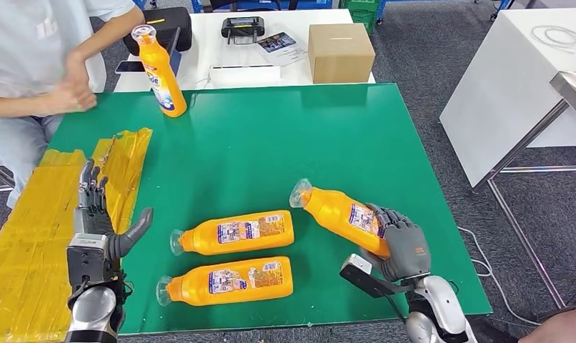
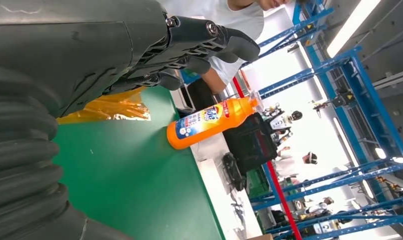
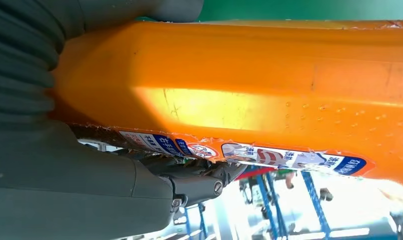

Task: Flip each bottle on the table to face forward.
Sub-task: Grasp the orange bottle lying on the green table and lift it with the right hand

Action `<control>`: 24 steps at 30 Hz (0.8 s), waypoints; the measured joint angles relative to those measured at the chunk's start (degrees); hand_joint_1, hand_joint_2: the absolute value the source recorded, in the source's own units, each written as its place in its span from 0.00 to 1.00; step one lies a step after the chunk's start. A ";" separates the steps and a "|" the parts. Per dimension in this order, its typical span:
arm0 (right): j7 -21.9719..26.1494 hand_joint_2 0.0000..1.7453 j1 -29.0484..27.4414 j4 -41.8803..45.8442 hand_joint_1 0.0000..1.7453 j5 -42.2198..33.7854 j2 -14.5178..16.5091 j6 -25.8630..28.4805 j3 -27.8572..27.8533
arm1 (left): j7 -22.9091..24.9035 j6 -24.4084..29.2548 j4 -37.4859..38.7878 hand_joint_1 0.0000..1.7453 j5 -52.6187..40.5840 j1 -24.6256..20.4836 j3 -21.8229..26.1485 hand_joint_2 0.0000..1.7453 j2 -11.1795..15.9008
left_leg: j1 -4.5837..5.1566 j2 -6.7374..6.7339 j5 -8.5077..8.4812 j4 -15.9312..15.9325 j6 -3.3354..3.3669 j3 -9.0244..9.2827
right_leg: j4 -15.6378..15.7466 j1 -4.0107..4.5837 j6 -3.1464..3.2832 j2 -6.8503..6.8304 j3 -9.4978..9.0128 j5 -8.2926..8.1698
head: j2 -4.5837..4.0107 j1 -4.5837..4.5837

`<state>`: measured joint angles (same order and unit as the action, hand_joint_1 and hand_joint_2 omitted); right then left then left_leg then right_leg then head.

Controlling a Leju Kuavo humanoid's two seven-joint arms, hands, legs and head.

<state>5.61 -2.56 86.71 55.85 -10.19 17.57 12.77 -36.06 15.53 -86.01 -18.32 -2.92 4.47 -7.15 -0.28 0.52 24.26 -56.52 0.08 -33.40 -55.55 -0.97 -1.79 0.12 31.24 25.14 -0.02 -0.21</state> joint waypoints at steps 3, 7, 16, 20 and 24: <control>2.03 1.00 -0.11 0.77 1.00 -2.75 1.50 2.08 -0.59 | 0.62 -0.56 0.01 0.00 -0.31 0.12 -0.12 1.00 0.01 | 0.00 -0.01 0.00 0.00 0.00 -0.01 | 0.00 0.01 0.00 0.01 0.01 0.00 | 0.00 0.01; 9.01 1.00 1.63 0.71 1.00 -12.18 4.65 2.73 -0.74 | 3.28 -8.17 0.90 0.00 1.77 -0.78 -1.91 1.00 0.13 | 0.00 -0.01 -0.02 0.01 0.01 -0.01 | 0.00 0.00 0.00 0.00 0.03 0.00 | 0.00 0.01; 16.39 1.00 8.50 -5.18 1.00 -22.72 13.10 0.67 0.15 | 8.46 -24.27 7.04 0.00 6.96 -6.46 -10.38 1.00 1.11 | 0.00 0.00 -0.12 0.00 0.08 -0.01 | -0.03 0.00 -0.05 0.00 0.00 -0.06 | 0.00 0.02; 16.69 1.00 9.63 -6.76 1.00 -23.09 14.61 0.57 0.46 | 8.69 -24.82 7.86 0.00 7.58 -7.17 -12.08 1.00 1.48 | 0.00 0.01 -0.11 0.00 0.08 -0.05 | -0.03 0.00 -0.05 0.00 0.03 -0.05 | 0.00 0.02; 17.38 1.00 10.53 -8.18 1.00 -24.07 15.68 -0.85 0.98 | 8.75 -26.61 8.36 0.00 8.44 -7.91 -13.46 1.00 1.97 | 0.00 0.00 -0.10 0.00 0.08 -0.09 | -0.03 0.00 -0.05 0.00 0.07 -0.05 | 0.00 0.02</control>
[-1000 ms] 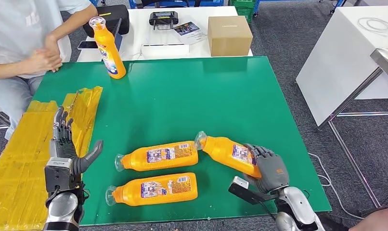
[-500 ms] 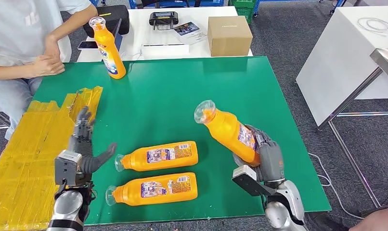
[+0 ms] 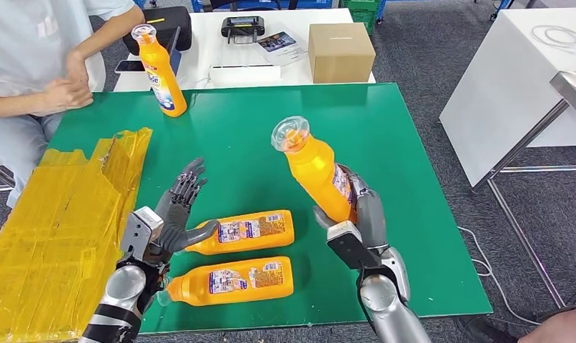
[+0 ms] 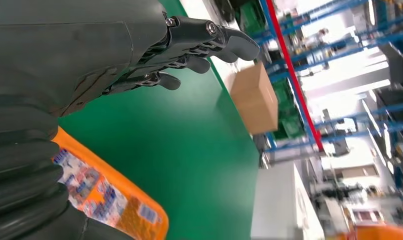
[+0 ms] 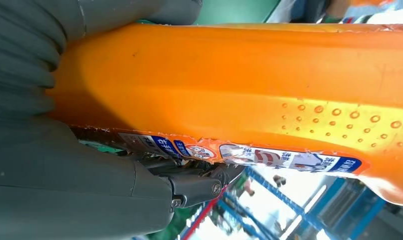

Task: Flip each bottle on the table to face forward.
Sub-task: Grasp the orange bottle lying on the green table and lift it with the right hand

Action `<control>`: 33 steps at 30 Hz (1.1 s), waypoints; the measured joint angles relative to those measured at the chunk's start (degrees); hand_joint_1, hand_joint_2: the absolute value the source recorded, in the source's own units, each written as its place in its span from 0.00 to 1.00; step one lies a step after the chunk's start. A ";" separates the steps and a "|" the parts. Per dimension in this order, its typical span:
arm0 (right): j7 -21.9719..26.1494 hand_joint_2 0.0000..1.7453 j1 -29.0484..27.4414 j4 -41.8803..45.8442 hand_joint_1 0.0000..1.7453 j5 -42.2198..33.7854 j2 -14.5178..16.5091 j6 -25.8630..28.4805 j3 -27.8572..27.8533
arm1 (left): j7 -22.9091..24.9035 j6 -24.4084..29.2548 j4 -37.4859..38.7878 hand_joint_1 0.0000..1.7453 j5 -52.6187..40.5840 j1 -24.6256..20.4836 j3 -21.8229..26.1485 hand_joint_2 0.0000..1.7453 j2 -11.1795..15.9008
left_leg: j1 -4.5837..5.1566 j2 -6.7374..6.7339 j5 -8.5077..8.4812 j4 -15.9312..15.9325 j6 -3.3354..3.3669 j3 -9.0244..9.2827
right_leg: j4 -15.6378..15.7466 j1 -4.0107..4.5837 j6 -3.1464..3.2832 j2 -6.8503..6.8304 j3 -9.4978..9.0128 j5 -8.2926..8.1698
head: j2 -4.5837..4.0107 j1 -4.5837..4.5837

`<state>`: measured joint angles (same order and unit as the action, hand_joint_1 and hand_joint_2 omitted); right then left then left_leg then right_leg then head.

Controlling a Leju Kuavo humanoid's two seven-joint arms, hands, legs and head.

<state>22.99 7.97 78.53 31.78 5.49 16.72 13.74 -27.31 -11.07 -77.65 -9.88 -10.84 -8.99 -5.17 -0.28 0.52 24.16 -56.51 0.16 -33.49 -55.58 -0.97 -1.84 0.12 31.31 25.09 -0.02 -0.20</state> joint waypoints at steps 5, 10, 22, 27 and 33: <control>0.61 1.00 2.14 -3.56 1.00 -0.60 2.80 -2.22 2.95 | 0.67 -1.53 0.14 0.00 2.80 -1.32 -2.60 1.00 0.06 | -0.01 -0.02 -0.01 0.00 0.00 0.02 | 0.00 0.01 0.00 0.01 -0.01 0.00 | 0.00 0.00; 0.66 1.00 4.24 -9.65 1.00 -0.98 6.05 -4.27 7.82 | 1.33 -1.46 0.61 0.00 4.97 -2.48 -4.59 1.00 0.06 | -0.03 -0.01 -0.02 0.00 -0.01 0.02 | -0.02 0.03 0.00 0.01 0.00 0.00 | 0.00 0.00; 1.22 1.00 8.04 -22.03 1.00 -2.24 11.34 -5.93 15.34 | 1.38 -2.23 2.05 0.00 6.44 -4.50 -6.60 1.00 -0.03 | -0.02 -0.01 -0.02 0.00 -0.01 0.00 | -0.01 0.00 0.01 0.00 0.04 0.01 | 0.00 0.02; 1.33 1.00 9.06 -24.28 1.00 -2.61 12.04 -6.10 16.04 | 1.37 -2.23 2.55 0.00 6.48 -4.59 -6.65 1.00 -0.03 | -0.02 -0.02 -0.02 0.00 -0.01 0.01 | -0.01 0.01 0.01 0.01 0.05 0.01 | 0.00 0.01; 1.39 1.00 9.91 -25.97 1.00 -2.80 12.26 -6.14 16.63 | 1.37 -2.14 3.09 0.00 6.54 -4.64 -6.71 1.00 -0.03 | -0.02 -0.02 -0.02 0.00 -0.02 0.00 | -0.01 0.01 0.01 0.01 0.06 0.01 | 0.00 0.01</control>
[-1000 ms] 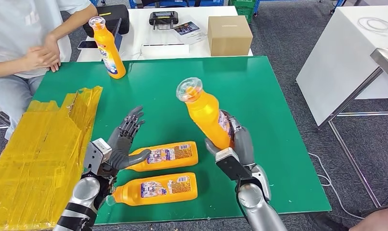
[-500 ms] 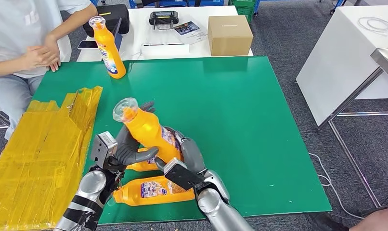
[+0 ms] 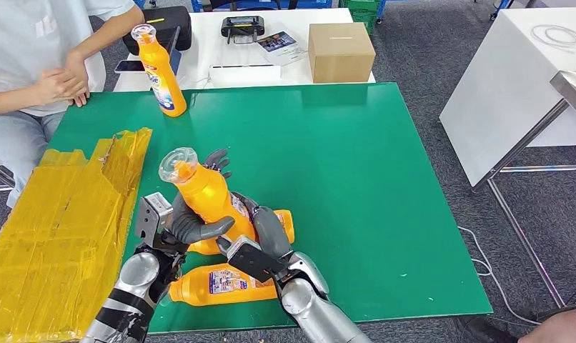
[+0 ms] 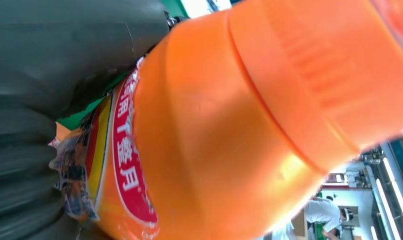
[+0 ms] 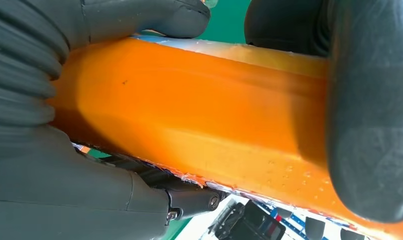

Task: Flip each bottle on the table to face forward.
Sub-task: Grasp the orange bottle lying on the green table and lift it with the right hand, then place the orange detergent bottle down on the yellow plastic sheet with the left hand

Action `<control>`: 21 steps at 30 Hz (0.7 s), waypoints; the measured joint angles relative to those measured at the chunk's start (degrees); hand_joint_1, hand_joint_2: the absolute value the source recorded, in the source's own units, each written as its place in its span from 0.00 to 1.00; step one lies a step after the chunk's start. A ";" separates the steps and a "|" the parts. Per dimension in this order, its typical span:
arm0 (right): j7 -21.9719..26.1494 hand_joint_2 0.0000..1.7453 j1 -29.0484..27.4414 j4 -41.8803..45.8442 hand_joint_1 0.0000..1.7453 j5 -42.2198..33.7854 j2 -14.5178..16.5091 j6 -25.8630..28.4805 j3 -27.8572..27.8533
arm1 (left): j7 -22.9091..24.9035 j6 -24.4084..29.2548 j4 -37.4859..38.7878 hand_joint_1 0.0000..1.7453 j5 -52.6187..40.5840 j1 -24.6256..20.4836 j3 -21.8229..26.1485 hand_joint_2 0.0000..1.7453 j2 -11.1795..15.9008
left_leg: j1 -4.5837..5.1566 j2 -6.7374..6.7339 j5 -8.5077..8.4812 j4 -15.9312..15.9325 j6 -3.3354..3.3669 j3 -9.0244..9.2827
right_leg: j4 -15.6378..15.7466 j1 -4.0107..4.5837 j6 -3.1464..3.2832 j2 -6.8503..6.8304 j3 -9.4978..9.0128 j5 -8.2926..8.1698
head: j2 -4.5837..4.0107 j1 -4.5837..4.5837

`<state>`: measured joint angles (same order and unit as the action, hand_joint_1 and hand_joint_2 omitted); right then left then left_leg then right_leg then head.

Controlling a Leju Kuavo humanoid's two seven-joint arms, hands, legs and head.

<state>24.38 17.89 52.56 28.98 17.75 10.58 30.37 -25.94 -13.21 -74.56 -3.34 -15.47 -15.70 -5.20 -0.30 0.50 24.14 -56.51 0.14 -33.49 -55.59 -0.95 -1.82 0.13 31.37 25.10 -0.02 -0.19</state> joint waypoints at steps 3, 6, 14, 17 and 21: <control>0.02 1.00 0.21 -0.40 1.00 0.00 0.04 0.00 0.09 | 0.00 0.02 0.16 0.00 0.00 -0.01 -0.04 1.00 0.00 | 0.00 0.00 0.00 0.00 0.00 0.00 | 0.00 0.00 0.00 0.00 0.00 0.00 | 0.00 0.00; 0.03 1.00 0.29 -0.68 1.00 -0.02 0.05 0.00 0.13 | 0.00 0.03 0.30 0.00 0.00 -0.01 -0.11 1.00 0.00 | 0.00 0.00 0.00 0.00 0.00 0.00 | 0.00 0.00 0.00 0.00 0.00 0.00 | 0.00 0.00; 0.36 1.00 0.63 -1.40 1.00 -0.74 0.08 0.51 0.41 | -0.19 0.90 0.55 1.00 0.38 -0.01 -0.22 1.00 -0.02 | 0.00 0.00 0.00 0.00 0.00 0.00 | 0.00 0.00 0.00 0.00 0.00 0.00 | 0.00 0.00; 0.55 1.00 0.64 -1.52 1.00 -1.03 0.08 0.85 0.49 | -0.31 1.37 0.55 1.00 0.57 -0.01 -0.21 1.00 -0.03 | 0.00 0.00 0.00 0.00 0.00 0.00 | 0.00 0.00 0.00 0.00 0.01 0.00 | 0.00 0.00; 0.64 1.00 0.59 -1.51 1.00 -1.21 0.07 1.31 0.55 | -0.51 2.22 0.55 1.00 0.69 -0.02 -0.16 1.00 -0.15 | 0.00 0.00 0.00 0.00 0.00 0.00 | 0.00 0.00 0.00 0.00 0.01 0.00 | 0.00 0.01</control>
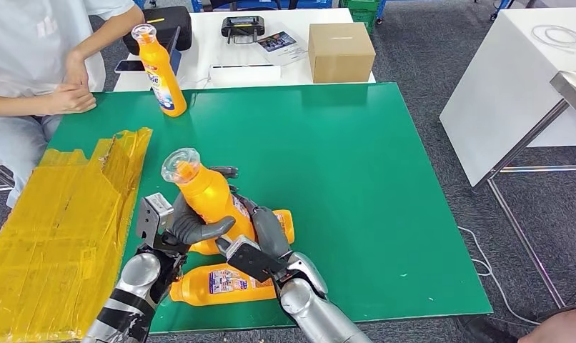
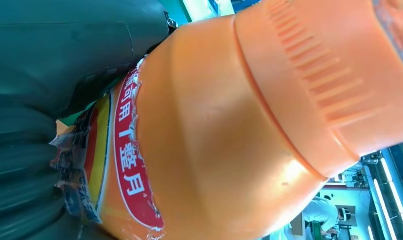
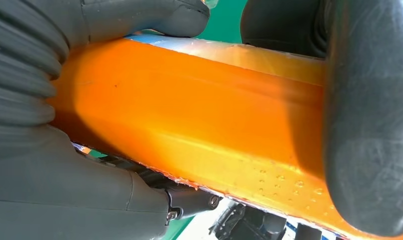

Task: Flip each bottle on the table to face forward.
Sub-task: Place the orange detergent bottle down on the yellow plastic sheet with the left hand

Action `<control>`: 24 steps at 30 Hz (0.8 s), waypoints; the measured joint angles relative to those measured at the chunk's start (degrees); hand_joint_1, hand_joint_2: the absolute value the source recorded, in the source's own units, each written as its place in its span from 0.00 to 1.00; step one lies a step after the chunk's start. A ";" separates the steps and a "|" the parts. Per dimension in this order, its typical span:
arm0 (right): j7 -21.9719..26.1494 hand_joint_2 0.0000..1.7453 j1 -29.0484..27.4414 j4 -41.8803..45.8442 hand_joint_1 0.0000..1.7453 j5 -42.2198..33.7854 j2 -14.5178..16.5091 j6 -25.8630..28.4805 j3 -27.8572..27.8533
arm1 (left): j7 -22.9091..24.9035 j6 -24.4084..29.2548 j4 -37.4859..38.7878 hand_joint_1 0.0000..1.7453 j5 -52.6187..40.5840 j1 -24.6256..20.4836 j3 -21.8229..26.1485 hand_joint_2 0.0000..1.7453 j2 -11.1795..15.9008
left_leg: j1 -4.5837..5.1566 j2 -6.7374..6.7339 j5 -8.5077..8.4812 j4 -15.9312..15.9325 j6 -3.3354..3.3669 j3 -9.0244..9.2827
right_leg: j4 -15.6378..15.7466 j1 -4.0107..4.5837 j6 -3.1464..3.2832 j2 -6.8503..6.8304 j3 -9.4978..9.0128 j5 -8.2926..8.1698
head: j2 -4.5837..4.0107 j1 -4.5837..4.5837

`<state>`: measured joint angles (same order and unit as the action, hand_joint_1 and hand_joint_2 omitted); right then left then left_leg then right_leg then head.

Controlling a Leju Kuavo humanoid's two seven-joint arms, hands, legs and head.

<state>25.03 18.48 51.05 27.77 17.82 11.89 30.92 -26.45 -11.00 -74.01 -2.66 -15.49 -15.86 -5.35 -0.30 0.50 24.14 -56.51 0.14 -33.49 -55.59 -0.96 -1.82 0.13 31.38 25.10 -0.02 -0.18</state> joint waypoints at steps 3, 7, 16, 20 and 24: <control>0.04 1.00 -0.10 0.17 1.00 -0.04 -0.09 0.40 0.03 | -0.29 1.19 -0.03 1.00 0.13 0.01 0.02 1.00 -0.25 | 0.00 0.00 0.00 0.00 0.00 0.00 | 0.00 0.00 0.00 0.00 -0.01 0.00 | 0.00 0.01; 0.04 1.00 -0.15 1.17 1.00 0.01 -0.28 0.92 0.12 | -1.00 3.07 -1.01 1.00 0.60 0.40 0.23 1.00 -0.51 | 0.00 -0.01 0.00 0.00 0.00 0.00 | 0.00 0.00 0.00 0.00 -0.01 0.00 | 0.00 0.00; -0.17 1.00 -0.13 5.18 0.24 0.74 -0.67 1.63 0.33 | -2.71 7.73 -7.39 1.00 0.87 3.49 1.79 1.00 -0.75 | 0.00 -0.03 0.01 0.00 0.00 -0.01 | 0.00 0.00 0.00 0.01 0.03 0.00 | 0.00 -0.01; 0.15 1.00 -1.23 7.97 0.00 1.24 -1.29 3.32 0.56 | -3.61 11.73 -10.95 1.00 -0.48 4.26 3.46 1.00 -0.79 | -0.01 -0.02 0.01 0.00 0.00 -0.01 | 0.00 0.00 0.00 0.00 0.03 0.00 | 0.00 -0.01; 0.35 1.00 -4.13 12.51 0.00 1.46 -3.22 4.97 0.03 | -4.92 19.92 -13.97 1.00 -6.06 3.88 7.31 1.00 -0.16 | 0.00 -0.01 0.00 0.00 0.00 -0.02 | 0.00 0.01 0.00 0.00 0.02 0.00 | 0.00 -0.01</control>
<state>25.37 14.35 63.56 29.23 14.59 16.86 30.95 -31.37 8.92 -87.98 -8.72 -11.61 -8.55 -5.51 -0.30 0.49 24.15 -56.51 0.14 -33.51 -55.59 -0.95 -1.82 0.14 31.40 25.10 -0.02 -0.19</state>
